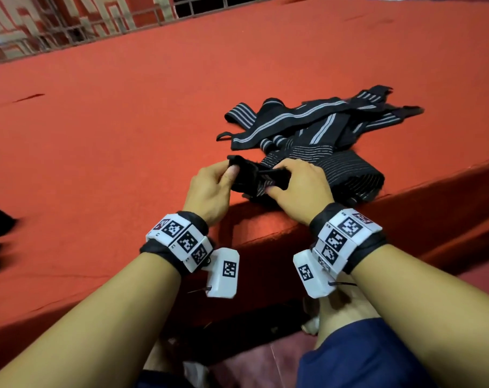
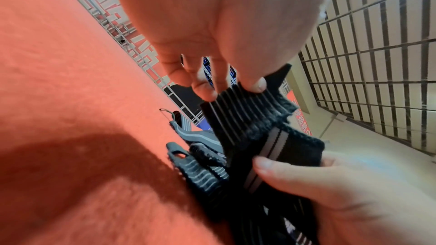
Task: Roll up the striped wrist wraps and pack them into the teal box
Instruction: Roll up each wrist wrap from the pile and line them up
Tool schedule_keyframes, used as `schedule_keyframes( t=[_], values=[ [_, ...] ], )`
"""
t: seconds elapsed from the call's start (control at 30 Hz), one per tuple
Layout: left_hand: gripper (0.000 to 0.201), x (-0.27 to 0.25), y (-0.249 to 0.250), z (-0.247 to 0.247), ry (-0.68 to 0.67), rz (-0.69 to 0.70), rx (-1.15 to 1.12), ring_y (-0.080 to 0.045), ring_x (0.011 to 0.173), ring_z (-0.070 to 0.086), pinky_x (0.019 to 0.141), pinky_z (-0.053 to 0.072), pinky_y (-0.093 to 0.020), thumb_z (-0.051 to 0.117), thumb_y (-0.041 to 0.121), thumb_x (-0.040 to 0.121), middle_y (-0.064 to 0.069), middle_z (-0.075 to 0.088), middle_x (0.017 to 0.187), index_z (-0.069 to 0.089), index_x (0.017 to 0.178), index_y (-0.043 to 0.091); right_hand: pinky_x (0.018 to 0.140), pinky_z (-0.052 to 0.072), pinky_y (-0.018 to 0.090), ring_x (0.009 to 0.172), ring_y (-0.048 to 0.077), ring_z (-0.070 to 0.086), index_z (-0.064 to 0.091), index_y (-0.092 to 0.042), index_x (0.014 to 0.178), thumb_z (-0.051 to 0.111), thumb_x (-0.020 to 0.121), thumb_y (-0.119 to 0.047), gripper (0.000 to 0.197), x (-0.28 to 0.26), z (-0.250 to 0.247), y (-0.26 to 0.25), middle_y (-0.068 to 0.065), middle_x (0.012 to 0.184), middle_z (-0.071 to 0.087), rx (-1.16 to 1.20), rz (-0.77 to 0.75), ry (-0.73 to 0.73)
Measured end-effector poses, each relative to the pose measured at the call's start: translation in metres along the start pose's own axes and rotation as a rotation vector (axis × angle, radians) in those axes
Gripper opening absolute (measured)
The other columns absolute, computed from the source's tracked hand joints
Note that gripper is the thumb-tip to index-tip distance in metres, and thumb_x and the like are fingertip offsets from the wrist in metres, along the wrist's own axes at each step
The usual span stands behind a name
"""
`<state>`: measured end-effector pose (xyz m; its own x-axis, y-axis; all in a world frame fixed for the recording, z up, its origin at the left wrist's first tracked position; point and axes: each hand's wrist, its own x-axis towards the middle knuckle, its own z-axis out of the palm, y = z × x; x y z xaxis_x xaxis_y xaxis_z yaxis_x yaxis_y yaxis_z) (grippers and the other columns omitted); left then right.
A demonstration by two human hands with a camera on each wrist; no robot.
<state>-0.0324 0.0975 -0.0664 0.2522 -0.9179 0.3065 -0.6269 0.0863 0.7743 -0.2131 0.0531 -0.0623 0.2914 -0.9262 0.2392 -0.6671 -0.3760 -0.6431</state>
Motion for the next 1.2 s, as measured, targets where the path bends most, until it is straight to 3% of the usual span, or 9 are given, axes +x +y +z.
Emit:
schedule_keyframes(
  t=[0.2, 0.33, 0.47, 0.57, 0.63, 0.8, 0.97, 1.07, 1.2],
  values=[
    [0.027, -0.005, 0.005, -0.015, 0.154, -0.033, -0.14, 0.005, 0.073, 0.058, 0.077, 0.049, -0.023, 0.048, 0.02, 0.106, 0.019, 0.067, 0.079, 0.071, 0.093, 0.027, 0.107, 0.031, 0.043, 0.129, 0.031, 0.047, 0.06, -0.022, 0.125, 0.071, 0.086, -0.036, 0.043, 0.0, 0.004, 0.005, 0.004, 0.132, 0.057, -0.122, 0.196, -0.002],
    [0.028, -0.009, -0.002, -0.023, 0.214, -0.081, -0.143, -0.008, 0.075, 0.058, 0.078, 0.05, -0.033, 0.046, 0.026, 0.104, 0.008, 0.068, 0.082, 0.071, 0.094, 0.019, 0.107, 0.033, 0.046, 0.132, 0.032, 0.042, 0.053, -0.019, 0.132, 0.077, 0.081, -0.035, 0.058, -0.004, 0.013, 0.002, 0.006, 0.138, 0.049, -0.156, 0.215, -0.069],
    [0.031, -0.013, -0.002, -0.02, 0.207, -0.136, -0.183, -0.012, 0.066, 0.06, 0.068, 0.055, -0.04, 0.043, 0.029, 0.104, 0.005, 0.069, 0.079, 0.068, 0.086, 0.026, 0.107, 0.031, 0.05, 0.133, 0.031, 0.036, 0.051, -0.024, 0.132, 0.081, 0.075, -0.043, 0.068, -0.008, 0.018, -0.012, 0.002, 0.14, 0.041, -0.116, 0.151, -0.115],
    [0.034, -0.013, -0.001, -0.022, 0.262, -0.15, -0.206, -0.02, 0.081, 0.067, 0.081, 0.058, -0.05, 0.042, 0.043, 0.096, 0.001, 0.073, 0.088, 0.069, 0.093, 0.022, 0.106, 0.032, 0.051, 0.13, 0.032, 0.04, 0.058, -0.026, 0.119, 0.073, 0.077, -0.057, 0.054, -0.007, 0.021, -0.02, 0.004, 0.132, 0.049, -0.114, 0.126, -0.145],
    [0.036, -0.011, -0.005, -0.027, 0.338, -0.165, -0.236, -0.021, 0.088, 0.068, 0.086, 0.056, -0.053, 0.042, 0.045, 0.093, -0.001, 0.074, 0.092, 0.069, 0.095, 0.021, 0.104, 0.033, 0.049, 0.128, 0.033, 0.045, 0.064, -0.026, 0.112, 0.069, 0.083, -0.051, 0.038, -0.005, 0.021, -0.02, 0.006, 0.128, 0.054, -0.068, 0.153, -0.1],
    [0.026, -0.01, -0.01, -0.035, 0.498, -0.161, -0.246, -0.013, 0.08, 0.062, 0.086, 0.055, -0.047, 0.046, 0.034, 0.099, 0.006, 0.068, 0.083, 0.067, 0.094, 0.02, 0.1, 0.035, 0.043, 0.118, 0.034, 0.055, 0.071, -0.027, 0.101, 0.065, 0.078, -0.022, 0.025, -0.003, 0.013, -0.02, 0.003, 0.114, 0.067, -0.012, 0.198, 0.009],
    [0.026, -0.009, -0.017, -0.047, 0.674, -0.246, -0.283, -0.016, 0.077, 0.06, 0.085, 0.056, -0.051, 0.048, 0.042, 0.094, 0.006, 0.064, 0.079, 0.061, 0.079, 0.026, 0.102, 0.034, 0.041, 0.113, 0.029, 0.058, 0.069, -0.03, 0.093, 0.071, 0.073, -0.036, 0.021, -0.001, 0.017, -0.019, -0.004, 0.104, 0.069, -0.035, 0.203, -0.01],
    [0.015, -0.013, -0.014, -0.048, 0.543, -0.187, -0.34, -0.009, 0.077, 0.062, 0.078, 0.056, -0.038, 0.062, 0.037, 0.096, 0.008, 0.066, 0.083, 0.062, 0.085, 0.027, 0.1, 0.032, 0.041, 0.102, 0.025, 0.056, 0.068, -0.025, 0.084, 0.069, 0.08, -0.038, 0.013, -0.002, 0.018, -0.027, -0.008, 0.083, 0.064, -0.024, 0.17, -0.035],
    [0.01, -0.024, -0.003, -0.036, 0.1, -0.125, -0.37, -0.004, 0.07, 0.062, 0.066, 0.05, -0.02, 0.075, 0.013, 0.09, 0.004, 0.07, 0.082, 0.069, 0.098, 0.015, 0.098, 0.042, 0.045, 0.095, 0.032, 0.059, 0.068, -0.021, 0.082, 0.054, 0.084, -0.034, 0.019, -0.004, 0.019, -0.048, -0.003, 0.078, 0.068, 0.178, 0.096, -0.082]
  ],
)
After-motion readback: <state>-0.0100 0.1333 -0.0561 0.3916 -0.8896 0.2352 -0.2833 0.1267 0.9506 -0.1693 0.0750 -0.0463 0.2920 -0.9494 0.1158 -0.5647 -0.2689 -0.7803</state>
